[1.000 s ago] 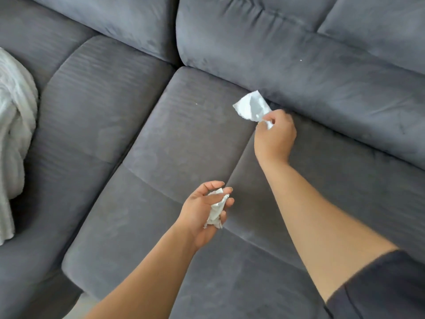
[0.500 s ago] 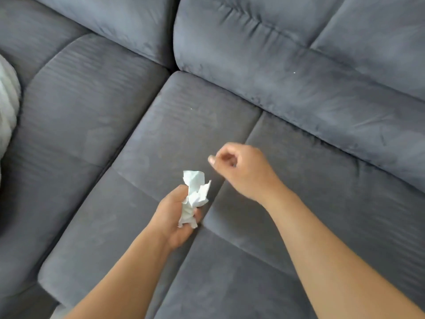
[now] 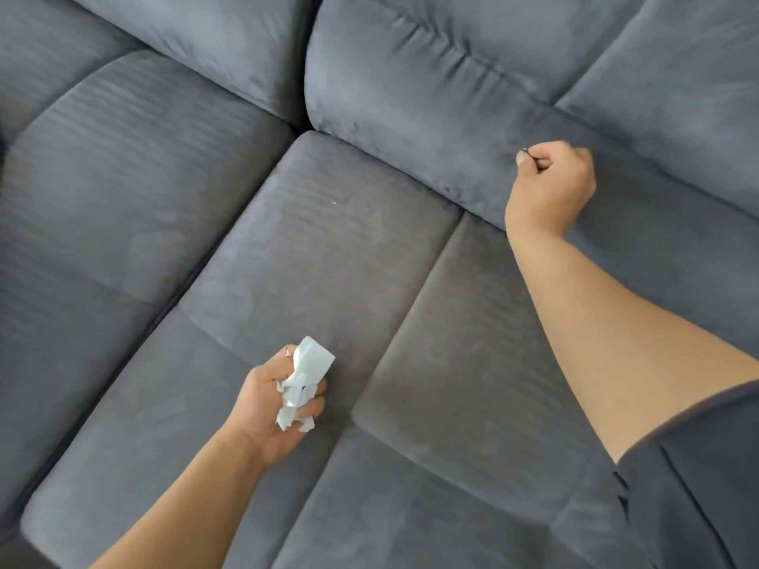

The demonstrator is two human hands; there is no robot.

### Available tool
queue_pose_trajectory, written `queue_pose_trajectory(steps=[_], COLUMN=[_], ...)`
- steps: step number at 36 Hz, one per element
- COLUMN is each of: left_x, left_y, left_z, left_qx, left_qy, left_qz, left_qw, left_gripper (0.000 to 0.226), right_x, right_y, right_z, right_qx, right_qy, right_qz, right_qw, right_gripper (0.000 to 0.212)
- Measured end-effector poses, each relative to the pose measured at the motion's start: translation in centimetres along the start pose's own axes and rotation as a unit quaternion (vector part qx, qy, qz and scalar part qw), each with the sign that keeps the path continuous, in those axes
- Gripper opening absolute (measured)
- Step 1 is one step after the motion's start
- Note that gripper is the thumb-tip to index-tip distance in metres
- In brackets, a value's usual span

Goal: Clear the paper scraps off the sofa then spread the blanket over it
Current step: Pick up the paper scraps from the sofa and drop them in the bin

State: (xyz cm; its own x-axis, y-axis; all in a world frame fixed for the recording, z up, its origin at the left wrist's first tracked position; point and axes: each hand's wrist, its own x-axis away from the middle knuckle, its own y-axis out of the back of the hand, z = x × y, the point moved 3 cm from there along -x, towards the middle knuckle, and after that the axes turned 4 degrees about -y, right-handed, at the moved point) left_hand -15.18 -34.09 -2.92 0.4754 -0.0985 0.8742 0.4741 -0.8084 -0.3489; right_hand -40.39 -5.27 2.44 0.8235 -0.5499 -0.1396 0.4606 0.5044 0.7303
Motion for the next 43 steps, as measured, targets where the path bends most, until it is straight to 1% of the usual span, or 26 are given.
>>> queue_pose_trajectory(steps=[4, 6, 10, 13, 17, 19, 20, 22, 23, 25, 26, 28, 30, 34, 36, 37, 39, 41, 43], left_x=[-0.5, -0.6, -0.8, -1.0, -1.2, -1.2, -1.1, -1.1, -1.1, -1.1, -1.1, -1.3, -1.5, -1.6, -1.7, -1.7, -1.9, -2.0, -2.2], left_y=[0.0, 0.0, 0.1, 0.3, 0.3, 0.1, 0.2, 0.2, 0.3, 0.0, 0.0, -0.1, -0.2, 0.1, 0.4, 0.4, 0.4, 0.4, 0.2], left_z=[0.1, 0.2, 0.0, 0.1, 0.0, 0.1, 0.0, 0.0, 0.0, -0.1, 0.0, 0.0, 0.1, 0.3, 0.4, 0.4, 0.4, 0.5, 0.6], left_qx=[-0.03, -0.021, -0.01, -0.02, -0.017, -0.024, -0.027, -0.034, -0.036, -0.037, -0.031, -0.012, 0.003, -0.029, -0.028, -0.025, -0.012, 0.0, -0.001], left_qy=[-0.006, 0.0, 0.013, 0.016, 0.013, 0.019, 0.021, 0.028, 0.031, 0.039, 0.039, 0.033, 0.041, 0.044, 0.03, 0.025, 0.015, 0.006, -0.003], left_qz=[-0.006, 0.004, 0.015, 0.007, 0.006, 0.009, 0.01, 0.008, 0.007, 0.01, 0.012, 0.011, 0.002, 0.0, 0.003, 0.002, 0.004, 0.001, 0.007], left_qw=[1.0, 1.0, 1.0, 1.0, 1.0, 0.999, 0.999, 0.999, 0.999, 0.999, 0.999, 0.999, 0.999, 0.999, 0.999, 0.999, 1.0, 1.0, 1.0], left_gripper=[0.024, 0.024, 0.015, 0.019, 0.018, 0.016, 0.014, 0.011, 0.009, 0.005, 0.004, 0.017, 0.028, 0.024, 0.032, 0.035, 0.033, 0.024, 0.02], right_x=[-0.2, -0.3, -0.7, -0.6, -0.3, 0.6, 1.8, 5.5, 7.5, 10.9, 11.9, 12.9, 13.3, 12.7, 12.3, 12.2, 12.1, 12.2, 12.0], right_y=[-0.3, -0.4, -0.7, -1.1, -1.3, -1.0, -1.1, -1.3, -1.6, -2.5, -3.2, -5.0, -7.0, -11.0, -12.6, -13.1, -13.9, -14.0, -13.9], right_z=[0.1, 0.1, 0.1, 0.4, 1.0, 1.1, 1.3, 1.5, 1.8, 2.1, 2.5, 3.6, 5.1, 7.0, 7.2, 7.2, 7.5, 7.7, 7.7], right_qx=[0.002, -0.001, 0.026, 0.048, 0.079, 0.081, 0.071, 0.044, 0.03, 0.012, 0.0, -0.044, -0.089, -0.072, -0.046, -0.016, 0.041, 0.069, 0.082], right_qy=[-0.01, -0.012, -0.008, -0.008, -0.004, 0.0, 0.025, 0.092, 0.112, 0.121, 0.115, 0.066, 0.012, -0.026, -0.054, -0.047, -0.004, 0.018, 0.017], right_qz=[-0.008, -0.009, -0.018, -0.015, 0.005, 0.037, 0.068, 0.156, 0.204, 0.267, 0.281, 0.313, 0.351, 0.332, 0.329, 0.328, 0.332, 0.332, 0.318], right_qw=[1.0, 1.0, 0.999, 0.999, 0.997, 0.996, 0.995, 0.982, 0.972, 0.956, 0.953, 0.946, 0.932, 0.94, 0.942, 0.943, 0.943, 0.941, 0.944], right_gripper=[0.008, 0.007, 0.008, 0.012, 0.014, 0.014, 0.013, 0.01, 0.008, 0.009, 0.009, 0.014, 0.019, 0.023, 0.027, 0.027, 0.023, 0.016, 0.01])
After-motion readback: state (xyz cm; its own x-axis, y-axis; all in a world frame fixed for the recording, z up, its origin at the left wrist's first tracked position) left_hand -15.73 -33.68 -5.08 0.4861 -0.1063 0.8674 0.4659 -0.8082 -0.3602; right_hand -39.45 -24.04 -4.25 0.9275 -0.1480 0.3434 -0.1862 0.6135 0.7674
